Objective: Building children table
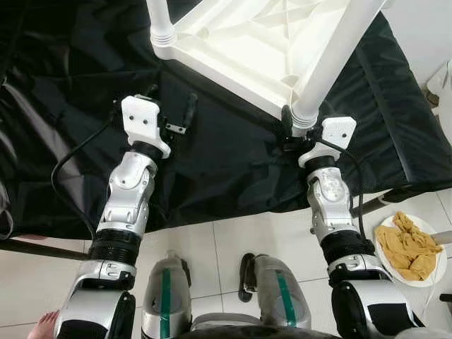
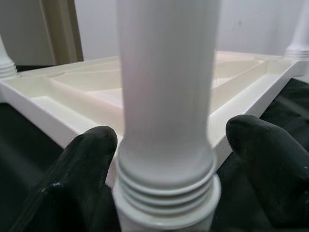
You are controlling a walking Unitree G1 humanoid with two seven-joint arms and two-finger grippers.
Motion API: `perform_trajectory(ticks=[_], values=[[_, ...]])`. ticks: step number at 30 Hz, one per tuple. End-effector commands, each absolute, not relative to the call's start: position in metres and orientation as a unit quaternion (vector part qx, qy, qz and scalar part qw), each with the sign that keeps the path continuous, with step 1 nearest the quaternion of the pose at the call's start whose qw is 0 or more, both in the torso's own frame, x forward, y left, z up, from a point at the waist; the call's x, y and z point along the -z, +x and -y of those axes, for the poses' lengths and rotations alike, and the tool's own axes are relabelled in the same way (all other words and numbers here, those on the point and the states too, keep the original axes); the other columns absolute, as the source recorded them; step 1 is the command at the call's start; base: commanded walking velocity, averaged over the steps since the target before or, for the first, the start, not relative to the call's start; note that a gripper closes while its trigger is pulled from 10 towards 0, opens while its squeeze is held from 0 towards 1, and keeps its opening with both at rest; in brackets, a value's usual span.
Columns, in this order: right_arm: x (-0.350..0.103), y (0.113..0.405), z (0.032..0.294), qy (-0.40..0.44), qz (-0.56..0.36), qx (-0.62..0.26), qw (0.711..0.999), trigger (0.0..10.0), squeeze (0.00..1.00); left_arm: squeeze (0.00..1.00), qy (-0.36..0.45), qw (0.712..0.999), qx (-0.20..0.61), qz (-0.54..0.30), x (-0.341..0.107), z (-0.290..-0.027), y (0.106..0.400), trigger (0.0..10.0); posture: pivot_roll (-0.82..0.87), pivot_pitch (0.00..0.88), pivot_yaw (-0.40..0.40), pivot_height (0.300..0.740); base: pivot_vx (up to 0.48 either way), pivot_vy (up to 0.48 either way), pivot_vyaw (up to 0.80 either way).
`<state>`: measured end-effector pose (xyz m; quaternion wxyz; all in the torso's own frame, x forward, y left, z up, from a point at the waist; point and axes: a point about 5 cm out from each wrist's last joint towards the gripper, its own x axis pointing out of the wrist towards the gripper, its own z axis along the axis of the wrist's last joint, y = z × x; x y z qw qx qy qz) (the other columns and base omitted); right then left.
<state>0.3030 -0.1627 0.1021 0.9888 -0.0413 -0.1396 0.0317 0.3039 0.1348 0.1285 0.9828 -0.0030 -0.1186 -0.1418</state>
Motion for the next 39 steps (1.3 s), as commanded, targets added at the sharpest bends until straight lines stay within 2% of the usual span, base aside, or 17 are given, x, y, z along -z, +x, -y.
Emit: perform_trajectory(ticks=[1, 19, 25, 31, 39], values=[[-0.101, 0.301, 0.168, -0.042, 0.137, -0.016, 0.990, 10.0, 0.00, 0.00, 0.002, 0.979, 0.176, 0.105, -0.122, -0.133, 0.304, 10.0, -0.02, 0.019, 0.046, 0.740, 0.000, 0.000, 0.00], [-0.094, 0.300, 0.170, -0.027, 0.121, 0.000, 0.992, 10.0, 0.00, 0.00, -0.011, 0.978, 0.181, 0.107, -0.124, -0.126, 0.308, 10.0, -0.02, 0.029, 0.089, 0.740, 0.000, 0.000, 0.00], [-0.095, 0.302, 0.168, -0.025, 0.118, -0.001, 0.993, 10.0, 0.00, 0.00, -0.010, 0.975, 0.197, 0.103, -0.125, -0.126, 0.312, 10.0, -0.02, 0.040, 0.079, 0.740, 0.000, 0.000, 0.00], [-0.099, 0.302, 0.166, -0.039, 0.126, -0.007, 0.991, 10.0, 0.00, 0.00, -0.020, 0.981, 0.154, 0.112, -0.129, -0.132, 0.315, 10.0, -0.03, 0.018, 0.060, 0.740, 0.000, 0.000, 0.00], [-0.097, 0.301, 0.170, -0.036, 0.121, -0.006, 0.992, 10.0, 0.00, 0.00, -0.025, 0.984, 0.143, 0.104, -0.123, -0.128, 0.312, 10.0, -0.03, 0.004, 0.039, 0.740, 0.000, 0.000, 0.00]])
